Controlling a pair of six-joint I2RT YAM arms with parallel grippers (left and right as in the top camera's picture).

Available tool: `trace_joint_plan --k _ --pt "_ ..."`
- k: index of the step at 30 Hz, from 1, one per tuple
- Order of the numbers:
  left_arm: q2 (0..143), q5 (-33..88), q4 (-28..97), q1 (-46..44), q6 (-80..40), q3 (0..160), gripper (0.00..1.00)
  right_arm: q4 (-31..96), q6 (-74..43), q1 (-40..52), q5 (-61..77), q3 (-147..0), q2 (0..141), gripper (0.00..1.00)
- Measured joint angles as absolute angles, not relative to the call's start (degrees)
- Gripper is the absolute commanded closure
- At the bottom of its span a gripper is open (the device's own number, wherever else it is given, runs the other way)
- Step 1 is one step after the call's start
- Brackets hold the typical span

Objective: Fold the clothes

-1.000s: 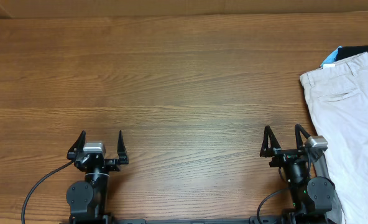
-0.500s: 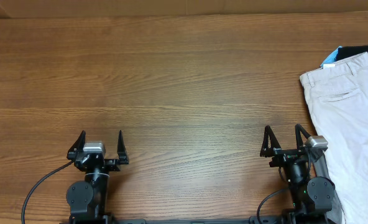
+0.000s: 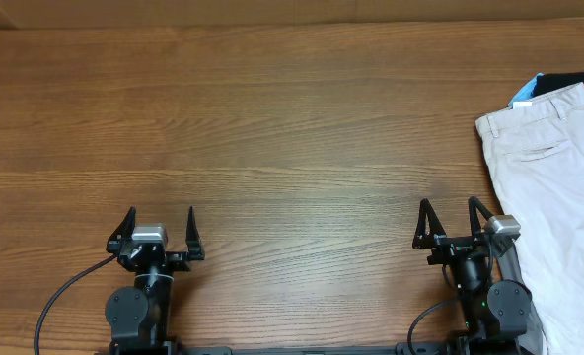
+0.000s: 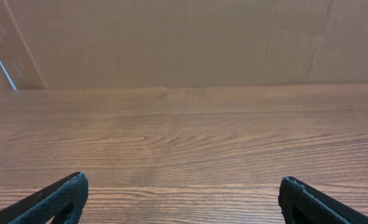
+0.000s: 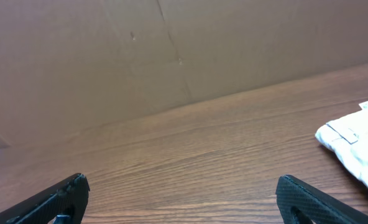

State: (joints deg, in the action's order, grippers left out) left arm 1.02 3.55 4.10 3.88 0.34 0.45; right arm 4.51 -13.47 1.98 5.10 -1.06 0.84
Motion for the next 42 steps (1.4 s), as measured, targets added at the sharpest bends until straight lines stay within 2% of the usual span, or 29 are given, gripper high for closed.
trace_joint_plan --k 7,13,18,22,26,30,34,37,42 --pt "1.02 3.55 4.10 3.88 0.34 0.47 0.00 1.67 -22.92 1.98 8.23 -1.06 0.86 0.00" --pt "1.02 3.55 4.10 3.88 0.32 0.47 0.00 -13.08 -31.94 1.98 5.23 -1.06 0.86 0.00" --pt "1.02 3.55 4.10 3.88 0.34 0.47 0.00 -22.41 -28.60 1.96 2.68 -1.06 0.84 0.00" --pt "1.02 3.55 4.12 3.88 0.34 0.47 0.00 -22.11 -23.46 1.96 -1.58 -2.13 2.79 0.00" --pt "1.02 3.55 4.12 3.88 0.34 0.47 0.00 -19.11 -17.21 1.96 -7.73 -10.20 12.56 0.00" --pt "1.04 3.40 4.12 3.88 0.32 0.47 0.00 -13.63 -10.00 1.96 -11.99 -23.40 28.62 0.00" --pt "1.02 3.31 4.10 3.88 0.34 0.47 0.00 -1.83 -3.90 1.96 -14.02 -39.35 49.52 0.00" --pt "1.10 3.16 4.08 3.88 0.34 0.47 0.00 16.19 -1.39 1.21 -14.33 -53.69 66.17 0.00" --pt "1.04 3.11 4.14 3.88 0.32 0.47 0.00 36.14 0.32 -2.02 -13.76 -75.07 90.13 0.00"
